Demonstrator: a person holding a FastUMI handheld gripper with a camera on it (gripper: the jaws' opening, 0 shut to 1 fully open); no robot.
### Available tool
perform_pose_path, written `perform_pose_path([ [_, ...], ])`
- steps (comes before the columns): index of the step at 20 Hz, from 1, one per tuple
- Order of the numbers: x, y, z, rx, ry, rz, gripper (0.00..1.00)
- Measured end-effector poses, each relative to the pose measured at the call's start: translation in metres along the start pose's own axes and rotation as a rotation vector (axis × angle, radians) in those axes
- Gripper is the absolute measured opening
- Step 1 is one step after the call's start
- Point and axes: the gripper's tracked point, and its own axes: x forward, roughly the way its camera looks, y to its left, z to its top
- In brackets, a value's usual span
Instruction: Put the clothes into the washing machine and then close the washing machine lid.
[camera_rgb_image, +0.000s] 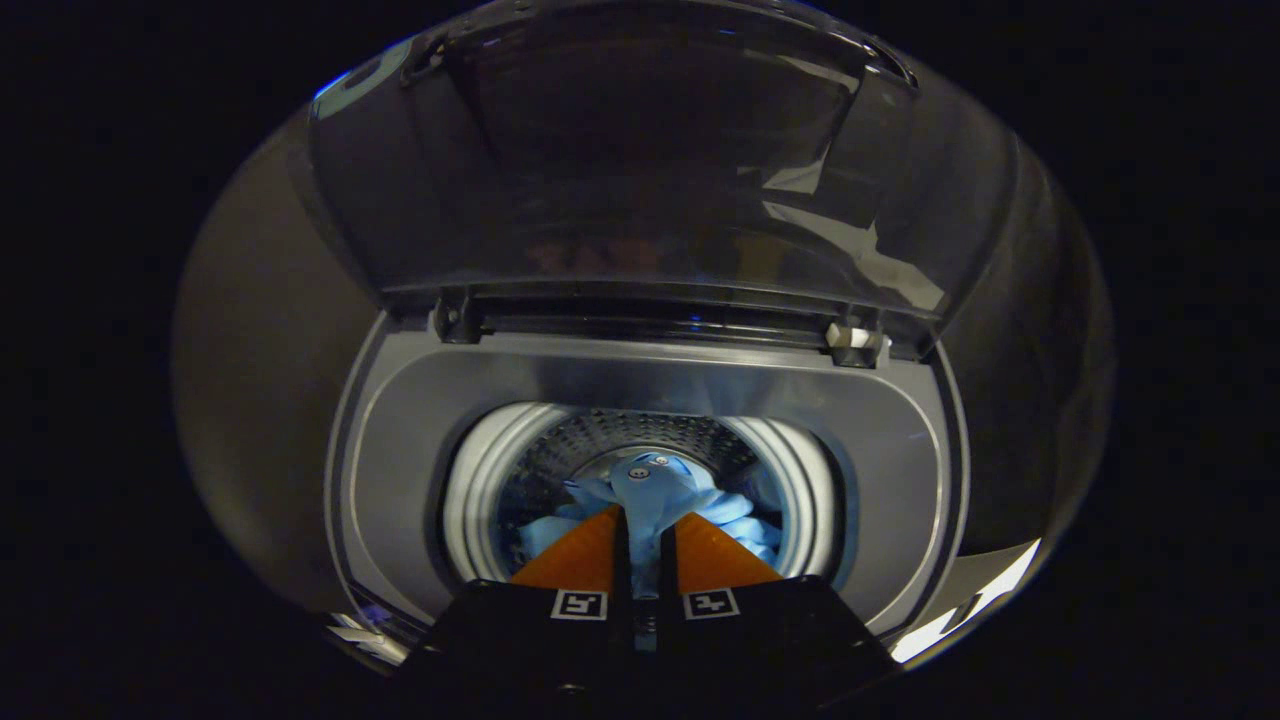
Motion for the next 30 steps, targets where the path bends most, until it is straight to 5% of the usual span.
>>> perform_pose_path([
  [4,-0.001,-0.013,0.021,0.047,-0.105,-0.032,0.24],
  [7,-0.006,-0.007,0.036,0.014,-0.142,-0.013,0.99],
  [18,-0.020,-0.004,0.036,0.032,-0.110,-0.022,0.99],
  [30,-0.127,0.004,0.140,0.057,-0.410,0.049,0.99],
])
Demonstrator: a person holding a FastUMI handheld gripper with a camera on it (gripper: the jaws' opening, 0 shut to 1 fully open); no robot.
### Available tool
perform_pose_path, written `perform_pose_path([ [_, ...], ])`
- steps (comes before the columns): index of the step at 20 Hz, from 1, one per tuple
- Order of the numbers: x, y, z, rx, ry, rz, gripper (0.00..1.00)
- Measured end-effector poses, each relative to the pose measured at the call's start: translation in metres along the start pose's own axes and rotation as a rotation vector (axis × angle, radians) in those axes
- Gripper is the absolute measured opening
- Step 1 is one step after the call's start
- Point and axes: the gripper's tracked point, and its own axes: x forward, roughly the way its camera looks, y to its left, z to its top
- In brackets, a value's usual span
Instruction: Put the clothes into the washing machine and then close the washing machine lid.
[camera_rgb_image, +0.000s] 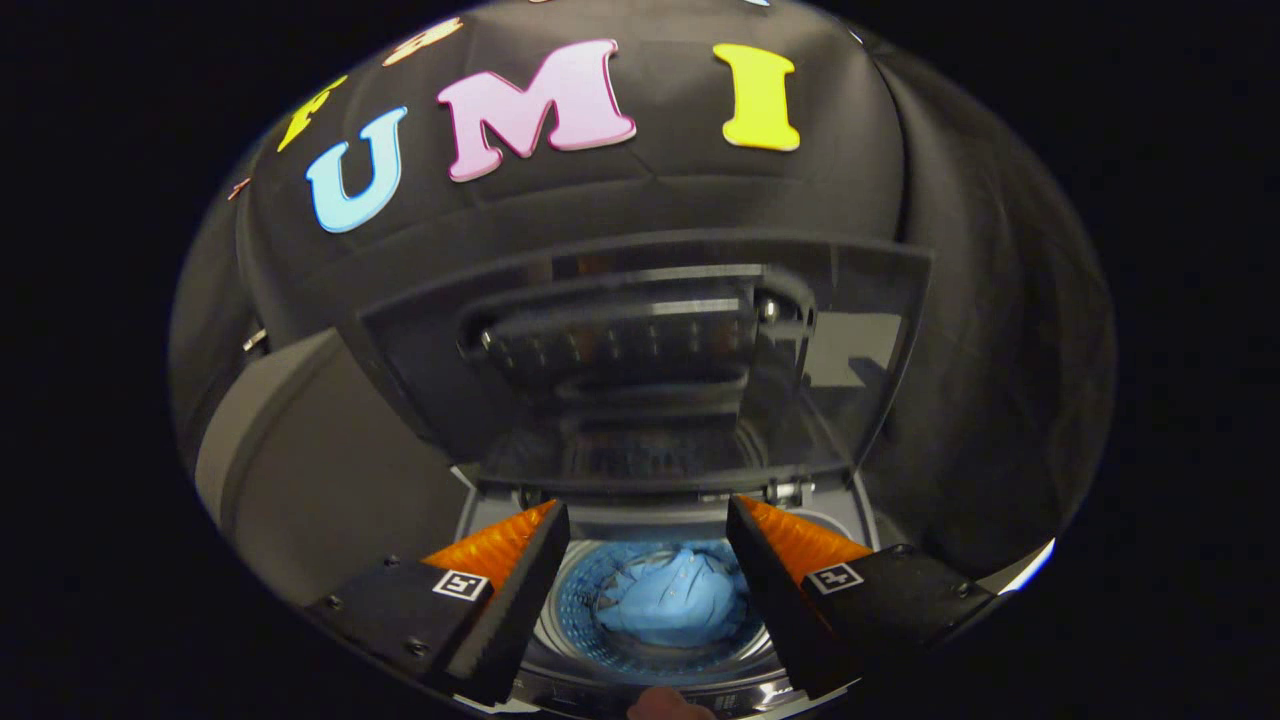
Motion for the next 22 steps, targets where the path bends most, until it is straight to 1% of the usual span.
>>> perform_pose_path([
  [4,-0.023,0.008,0.073,-0.028,-0.185,0.026,0.99],
  [6,-0.033,0.025,0.117,-0.020,-0.279,0.072,0.99],
  [9,-0.019,0.034,0.157,0.011,-0.349,0.104,0.99],
  [10,-0.005,0.034,0.163,0.022,-0.337,0.088,0.99],
  [12,0.025,0.031,0.158,0.038,-0.269,0.042,0.99],
  [13,0.041,0.026,0.150,0.032,-0.229,0.005,0.99],
  [14,0.048,0.019,0.136,0.000,-0.170,-0.033,0.99],
  [15,0.051,0.017,0.137,-0.083,-0.188,-0.054,0.99],
  [16,0.050,0.017,0.141,-0.104,-0.208,-0.058,1.00],
  [18,0.046,0.018,0.135,-0.064,-0.192,-0.058,0.98],
  [22,0.047,0.016,0.134,-0.079,-0.209,-0.067,0.99],
])
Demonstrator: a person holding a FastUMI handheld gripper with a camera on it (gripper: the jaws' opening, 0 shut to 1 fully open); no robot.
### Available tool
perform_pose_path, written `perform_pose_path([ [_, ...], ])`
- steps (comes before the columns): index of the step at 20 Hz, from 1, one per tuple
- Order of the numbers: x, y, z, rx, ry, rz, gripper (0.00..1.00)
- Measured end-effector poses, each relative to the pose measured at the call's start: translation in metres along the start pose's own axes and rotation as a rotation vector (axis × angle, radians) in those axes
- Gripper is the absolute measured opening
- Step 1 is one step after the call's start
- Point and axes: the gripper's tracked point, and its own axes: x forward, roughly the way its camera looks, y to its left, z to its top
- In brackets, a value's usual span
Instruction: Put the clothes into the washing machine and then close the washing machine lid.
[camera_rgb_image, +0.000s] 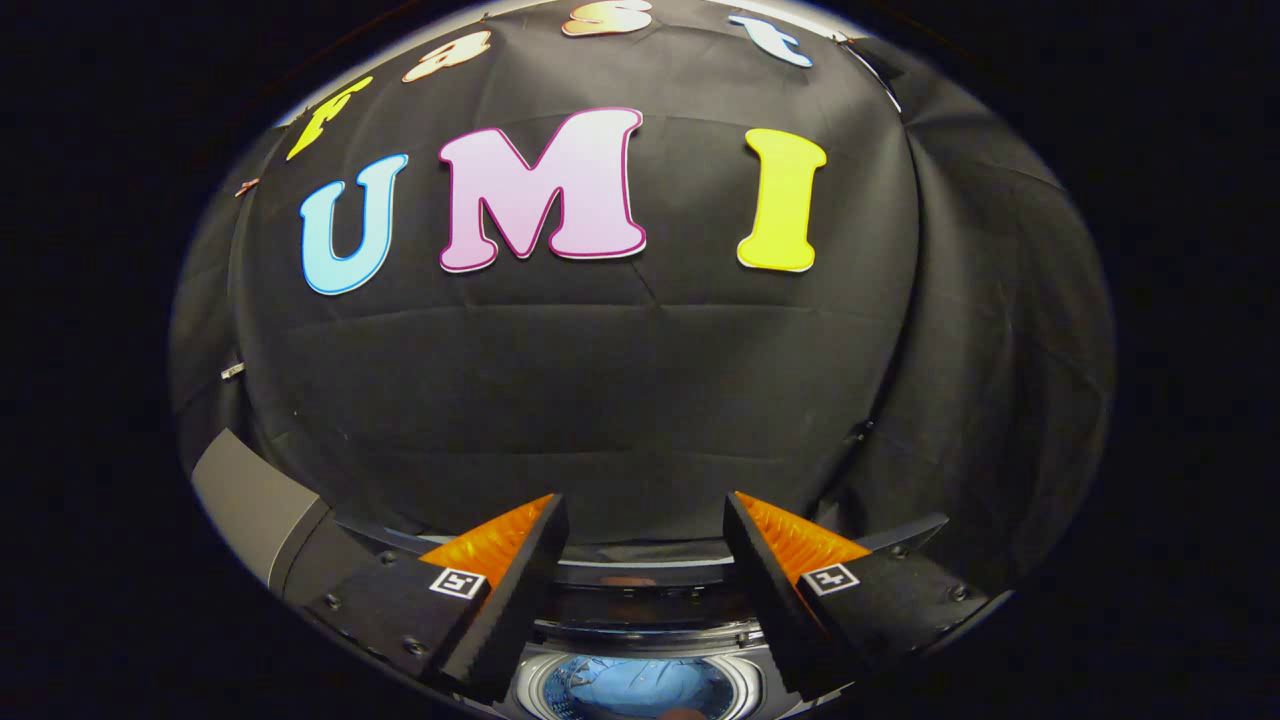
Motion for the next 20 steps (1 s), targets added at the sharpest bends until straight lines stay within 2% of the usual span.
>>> perform_pose_path([
  [4,-0.009,-0.002,-0.006,0.001,-0.001,-0.006,0.99],
  [14,-0.014,-0.004,-0.010,-0.007,-0.005,-0.125,0.99],
  [20,-0.024,-0.005,-0.018,-0.011,0.010,-0.169,0.99],
])
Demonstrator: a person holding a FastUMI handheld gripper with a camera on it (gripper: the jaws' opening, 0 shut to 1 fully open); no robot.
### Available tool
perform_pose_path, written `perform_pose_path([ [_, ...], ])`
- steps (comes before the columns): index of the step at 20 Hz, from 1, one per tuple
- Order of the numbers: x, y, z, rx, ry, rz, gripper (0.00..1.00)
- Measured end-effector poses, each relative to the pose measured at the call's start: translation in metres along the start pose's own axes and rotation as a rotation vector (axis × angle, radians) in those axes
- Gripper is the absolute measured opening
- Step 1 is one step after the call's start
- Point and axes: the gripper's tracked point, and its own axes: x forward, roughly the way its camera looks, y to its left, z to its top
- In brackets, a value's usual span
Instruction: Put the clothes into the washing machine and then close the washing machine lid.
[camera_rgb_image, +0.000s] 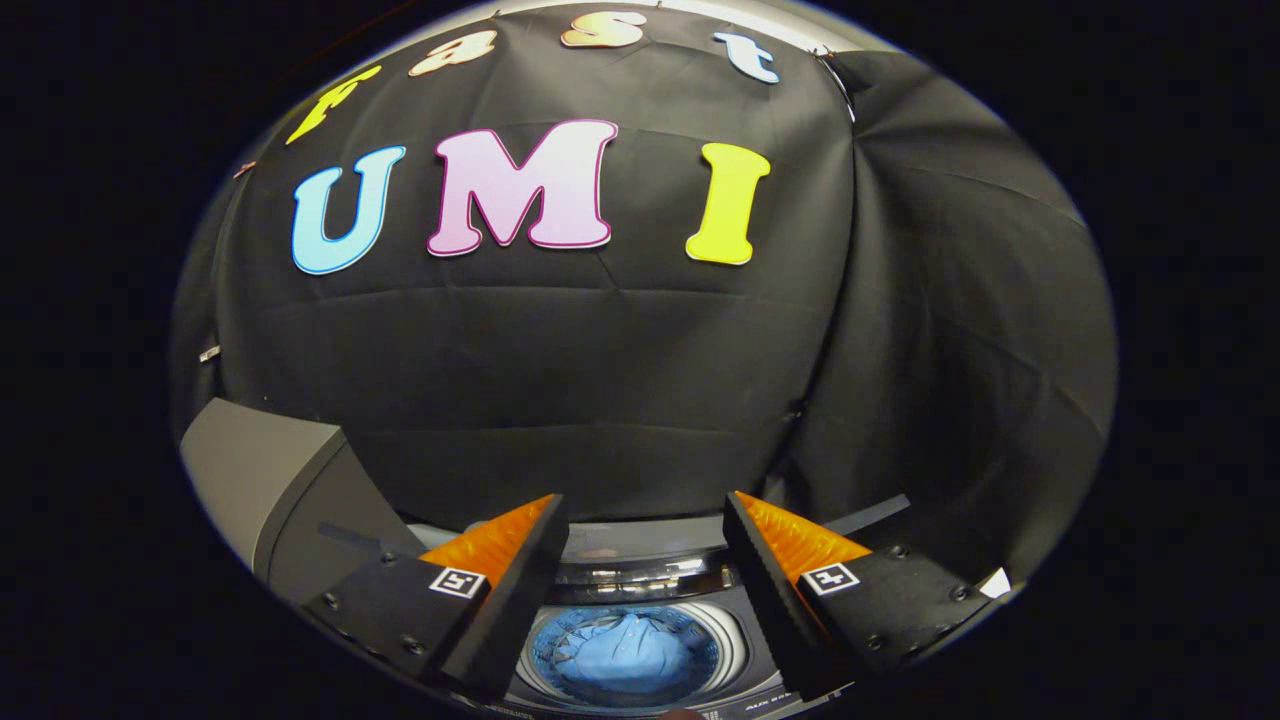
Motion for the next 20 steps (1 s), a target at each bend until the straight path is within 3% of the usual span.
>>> perform_pose_path([
  [6,-0.036,-0.007,-0.038,-0.016,0.042,-0.027,0.98],
  [11,-0.062,-0.011,-0.095,-0.024,0.166,-0.046,0.99],
  [14,-0.075,0.004,-0.077,-0.012,0.136,-0.031,0.99],
  [17,-0.095,0.037,-0.041,0.026,0.035,0.040,0.99],
  [20,-0.126,0.054,0.000,0.075,-0.082,0.031,0.99],
])
